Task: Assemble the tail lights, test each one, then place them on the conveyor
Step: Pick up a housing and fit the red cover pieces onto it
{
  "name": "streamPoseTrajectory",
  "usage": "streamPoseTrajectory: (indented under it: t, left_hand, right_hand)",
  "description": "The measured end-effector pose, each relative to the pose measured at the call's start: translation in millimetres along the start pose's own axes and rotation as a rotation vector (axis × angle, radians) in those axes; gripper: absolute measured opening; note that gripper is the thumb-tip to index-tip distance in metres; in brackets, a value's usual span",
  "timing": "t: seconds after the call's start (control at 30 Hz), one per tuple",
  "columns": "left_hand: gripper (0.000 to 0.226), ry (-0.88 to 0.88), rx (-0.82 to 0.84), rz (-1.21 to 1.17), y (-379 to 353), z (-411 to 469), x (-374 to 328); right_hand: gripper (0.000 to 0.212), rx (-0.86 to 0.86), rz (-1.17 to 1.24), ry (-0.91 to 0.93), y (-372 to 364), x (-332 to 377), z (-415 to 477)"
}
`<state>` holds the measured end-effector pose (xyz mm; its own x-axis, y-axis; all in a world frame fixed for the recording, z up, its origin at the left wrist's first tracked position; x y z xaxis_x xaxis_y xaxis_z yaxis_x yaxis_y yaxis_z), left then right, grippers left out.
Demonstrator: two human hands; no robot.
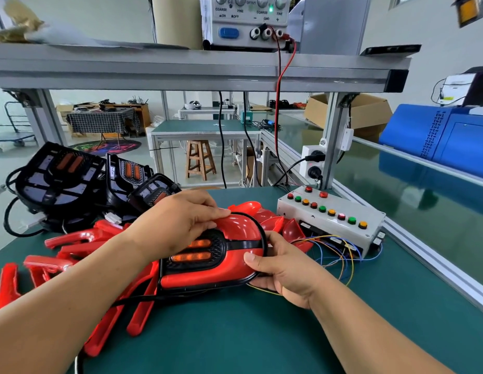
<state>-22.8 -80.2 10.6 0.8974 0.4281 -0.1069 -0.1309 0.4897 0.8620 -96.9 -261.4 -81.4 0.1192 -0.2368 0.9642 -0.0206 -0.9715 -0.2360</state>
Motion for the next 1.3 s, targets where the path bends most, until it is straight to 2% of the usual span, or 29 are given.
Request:
streamPoseTrajectory:
  t: [0.17, 0.3, 0.37, 0.57, 0.77, 0.83, 0.93, 1.1, 1.2, 1.27, 1.3]
  left_hand:
    - [0.032, 0.030, -0.021, -0.018, -5, -4, 5]
    - [0.030, 0.078, -0.017, -0.039, -8, -5, 3]
    - [0.030, 0.087, -0.038, -0.009, -11, -8, 0]
    - [0.030, 0.172, -0.063, 0.021, -21, -10, -3]
    - [0.031, 0.267, 0.050, 0.072, -9, -11, 22]
    - [0.026, 0.358, 0.046, -0.067, -4, -21, 37]
    - [0.030, 0.463, -0.083, -0.353, -8, -37, 45]
    - [0.026, 0.520, -0.252, -0.422, -26, -47, 37]
    - [0.029, 0.539, -0.312, -0.430, -31, -46, 35]
    - [0.024, 0.654, -0.347, -0.562, -35, -46, 36]
    - [0.024, 0.738, -0.371, -0.709, -37, -47, 36]
  right_hand:
    - [0.045, -0.006, 0.013, -0.005, -1, 1, 0]
    - [0.036, -0.027, 0.021, -0.016, -2, 1, 1]
    - [0.032, -0.070, 0.013, -0.024, -3, 2, 3]
    - [0.040, -0.252, -0.106, -0.009, -10, 3, 7]
    - [0.032, -0.275, -0.117, 0.008, -10, 1, 8]
    - [0.029, -0.279, -0.111, 0.012, -10, 1, 8]
    - [0.034, -0.291, -0.147, 0.003, -9, 0, 10]
    - [0.057, -0.388, -0.290, 0.051, -11, -1, 12]
    - [0.059, -0.497, -0.449, 0.133, -14, 0, 13]
    - [0.060, -0.548, -0.529, 0.159, -18, 0, 13]
    - [0.061, -0.567, -0.565, 0.173, -19, 1, 13]
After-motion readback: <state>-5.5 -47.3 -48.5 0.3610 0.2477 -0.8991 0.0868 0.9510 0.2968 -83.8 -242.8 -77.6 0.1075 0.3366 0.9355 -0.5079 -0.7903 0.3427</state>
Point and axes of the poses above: each hand's wrist, its own z-axis towards the middle knuckle, its own y-axis out of the back of the hand, x = y × z, the point moved 3 cm from there along z, towards the middle knuckle, and after that the axes turned 1 degree about y, right-handed, at the moved point
